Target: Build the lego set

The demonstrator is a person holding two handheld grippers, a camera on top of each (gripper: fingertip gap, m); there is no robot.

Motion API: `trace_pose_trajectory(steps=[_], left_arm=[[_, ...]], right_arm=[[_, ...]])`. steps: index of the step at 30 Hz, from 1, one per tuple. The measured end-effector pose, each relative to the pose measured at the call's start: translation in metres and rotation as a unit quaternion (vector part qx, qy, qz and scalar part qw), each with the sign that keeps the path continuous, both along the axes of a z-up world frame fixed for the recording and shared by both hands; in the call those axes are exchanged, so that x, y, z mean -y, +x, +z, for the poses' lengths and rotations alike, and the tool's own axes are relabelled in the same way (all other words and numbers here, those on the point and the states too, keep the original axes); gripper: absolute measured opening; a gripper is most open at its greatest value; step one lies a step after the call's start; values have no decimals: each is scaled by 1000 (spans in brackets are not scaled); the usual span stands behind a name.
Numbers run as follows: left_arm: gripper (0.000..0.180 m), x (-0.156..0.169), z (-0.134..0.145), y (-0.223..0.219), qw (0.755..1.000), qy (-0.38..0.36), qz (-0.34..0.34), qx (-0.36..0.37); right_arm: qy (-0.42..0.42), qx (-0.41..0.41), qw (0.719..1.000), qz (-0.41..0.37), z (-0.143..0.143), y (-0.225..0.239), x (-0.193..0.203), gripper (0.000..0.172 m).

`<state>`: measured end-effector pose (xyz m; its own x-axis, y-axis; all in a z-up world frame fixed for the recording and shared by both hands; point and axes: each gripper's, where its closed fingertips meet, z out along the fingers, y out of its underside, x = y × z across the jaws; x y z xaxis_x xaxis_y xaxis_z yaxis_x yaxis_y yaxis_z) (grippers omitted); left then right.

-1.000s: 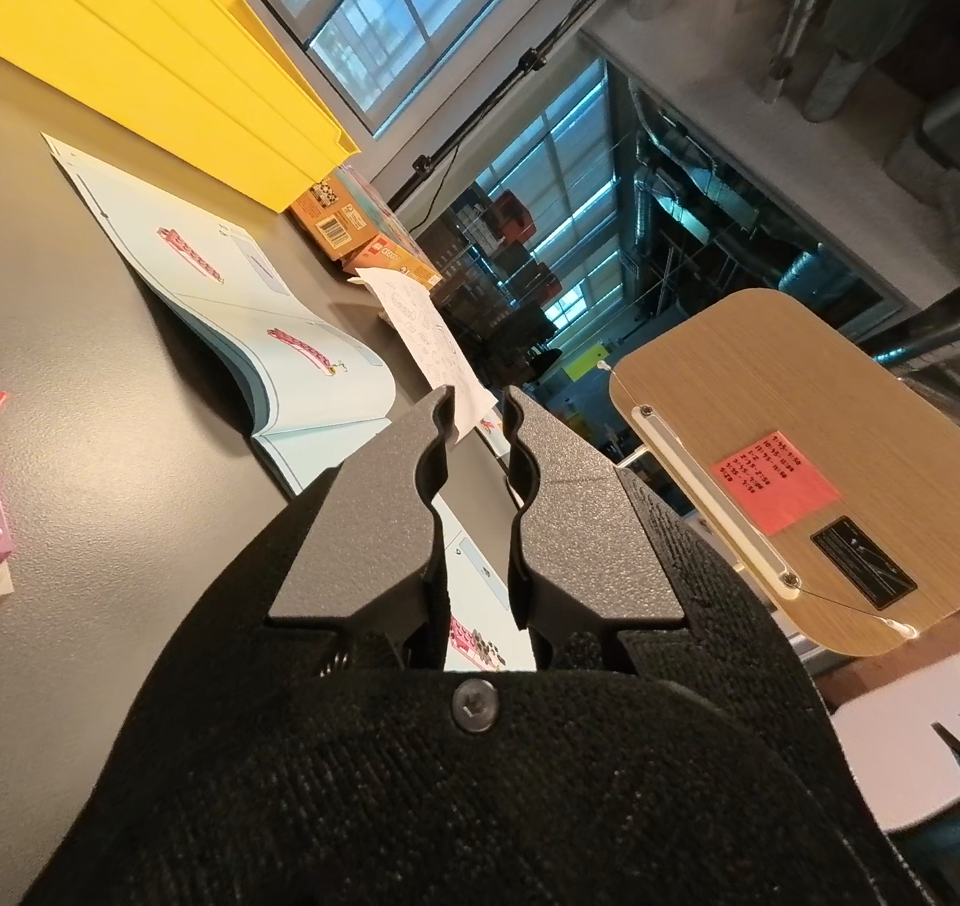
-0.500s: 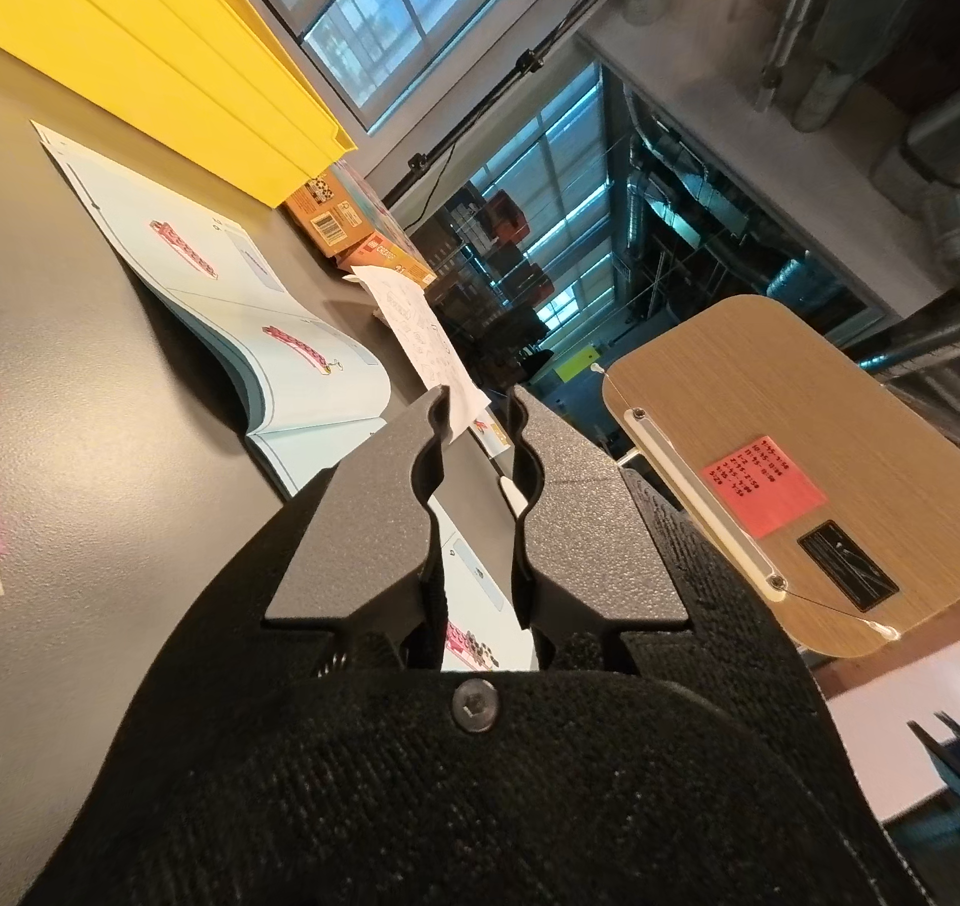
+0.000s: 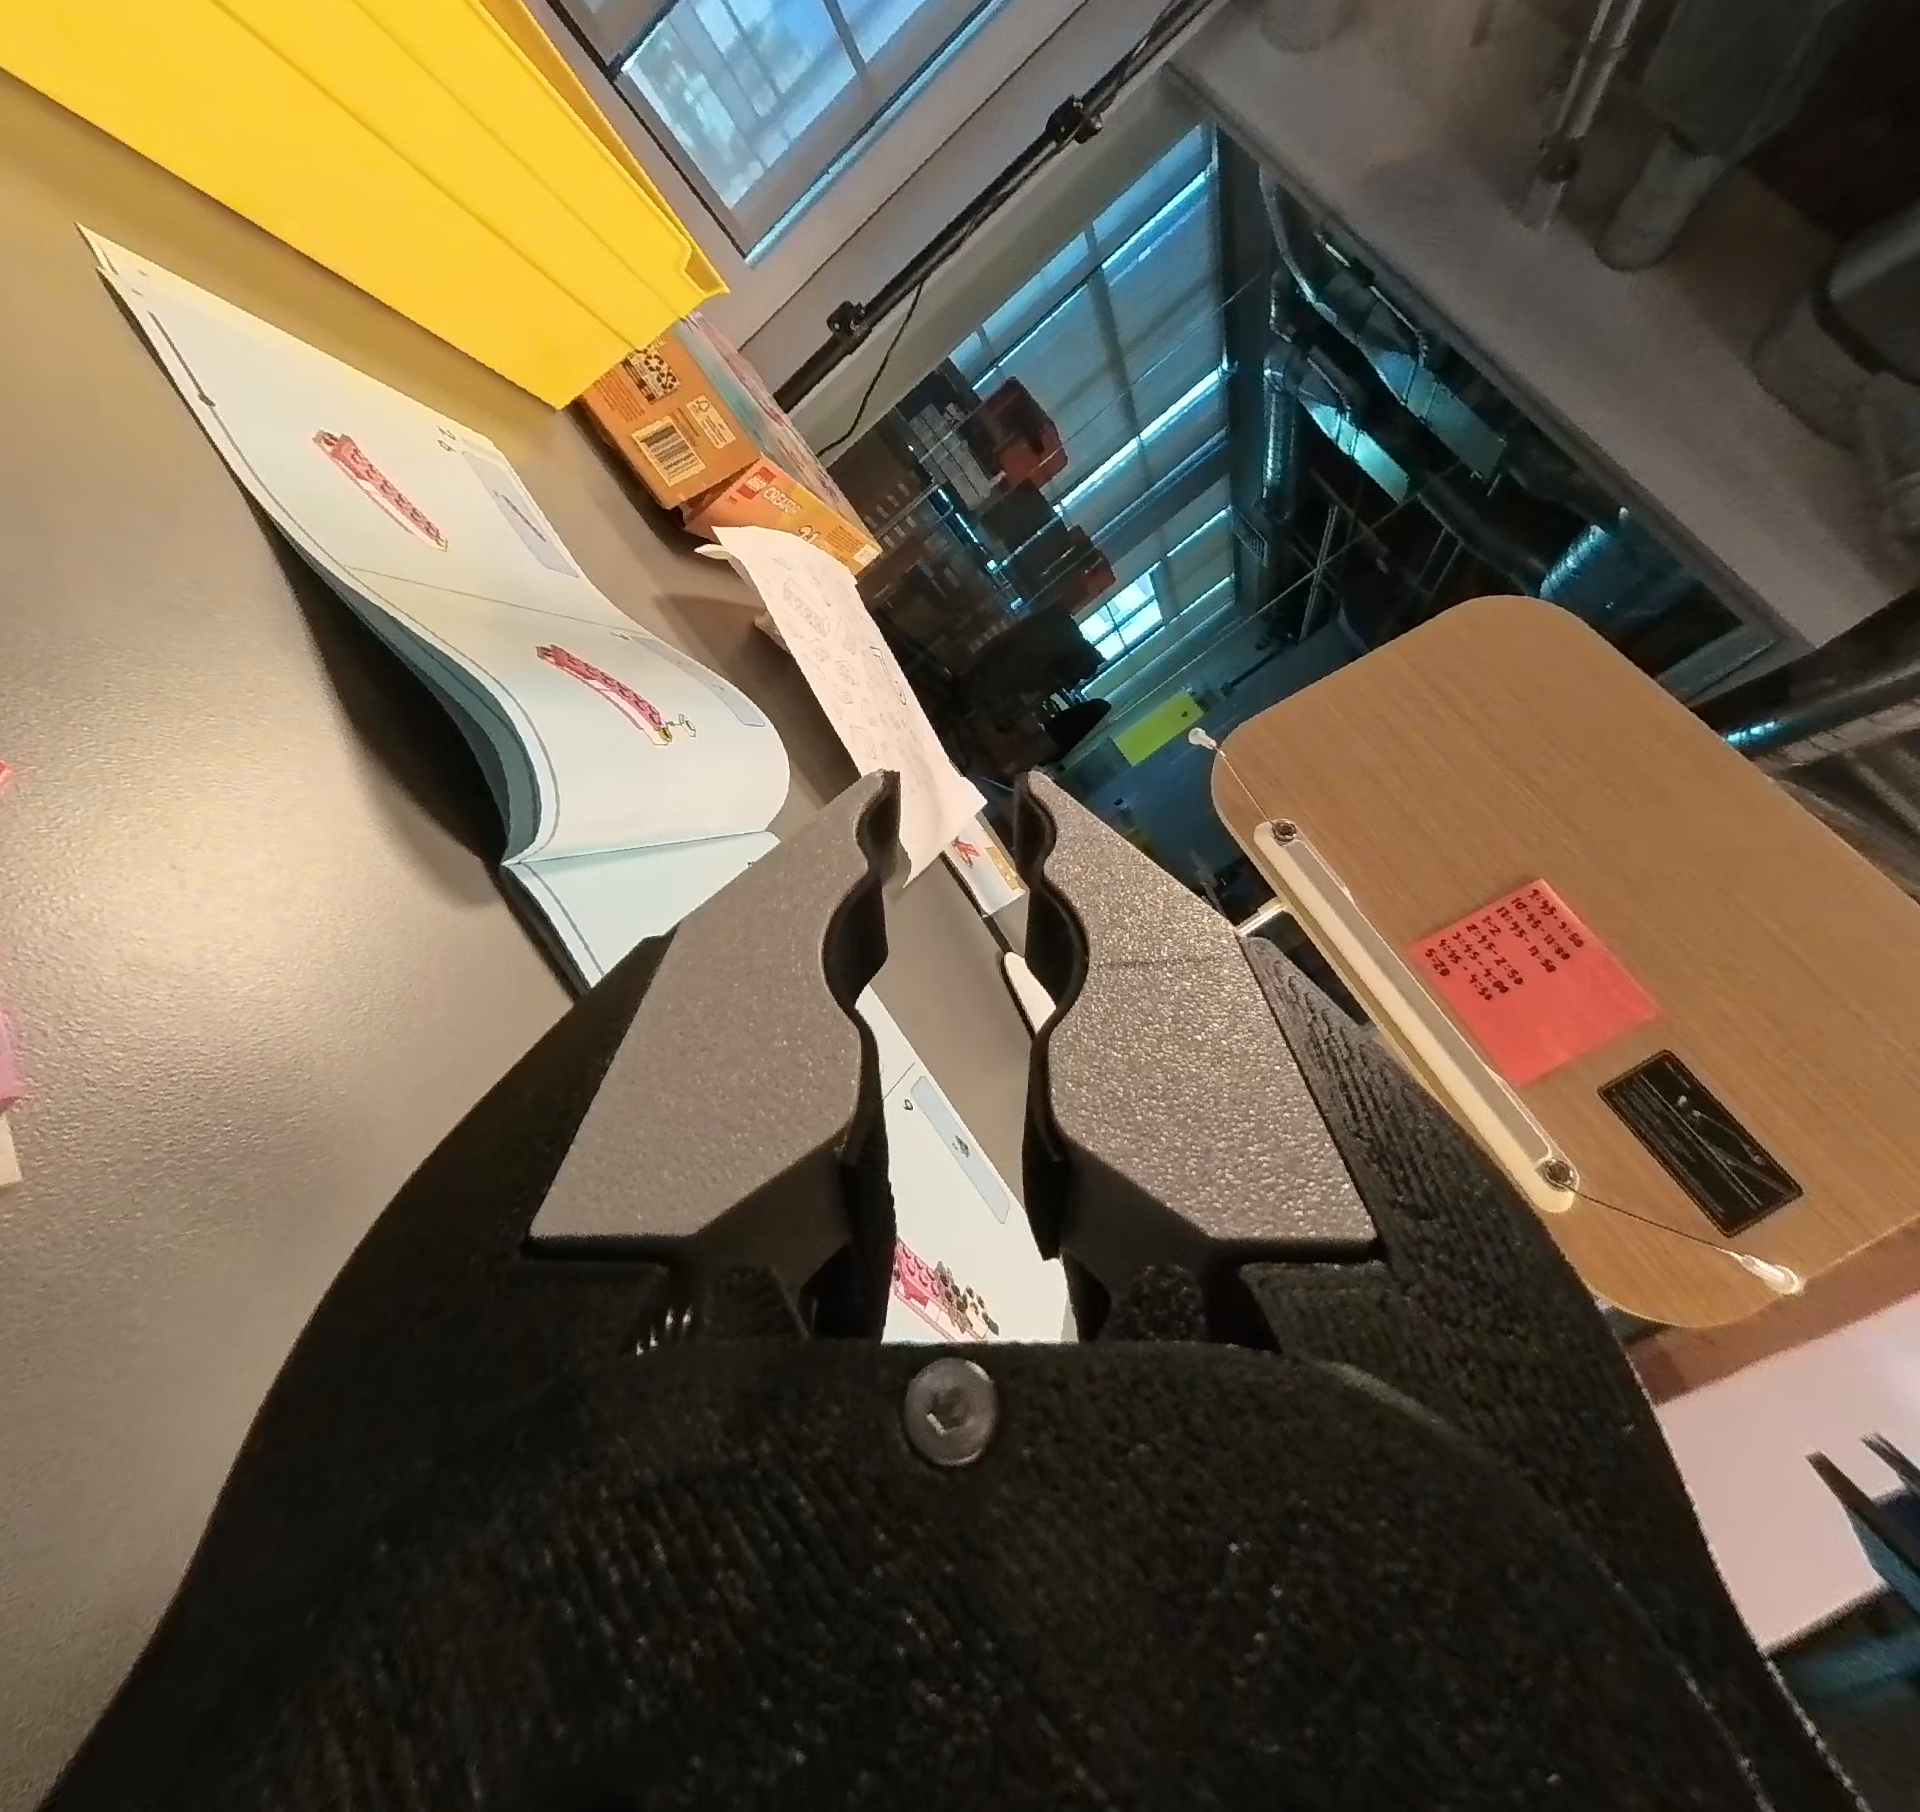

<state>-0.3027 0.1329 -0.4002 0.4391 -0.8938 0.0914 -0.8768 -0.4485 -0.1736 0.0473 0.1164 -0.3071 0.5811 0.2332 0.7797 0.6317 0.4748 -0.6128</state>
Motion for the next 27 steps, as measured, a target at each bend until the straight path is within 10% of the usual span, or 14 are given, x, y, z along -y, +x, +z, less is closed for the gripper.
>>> trace_pose_trajectory(steps=[12, 19, 27], left_arm=[[10, -50, 16, -29, 986, 104, 128, 5], [52, -15, 25, -1, 994, 46, 68, 74], [108, 10, 10, -3, 999, 32, 9, -14]], right_arm=[[-2, 3, 1000, -1, -1, 0, -1, 20], [-1, 5, 1000, -1, -2, 0, -2, 20], [0, 9, 1000, -1, -3, -1, -3, 20]])
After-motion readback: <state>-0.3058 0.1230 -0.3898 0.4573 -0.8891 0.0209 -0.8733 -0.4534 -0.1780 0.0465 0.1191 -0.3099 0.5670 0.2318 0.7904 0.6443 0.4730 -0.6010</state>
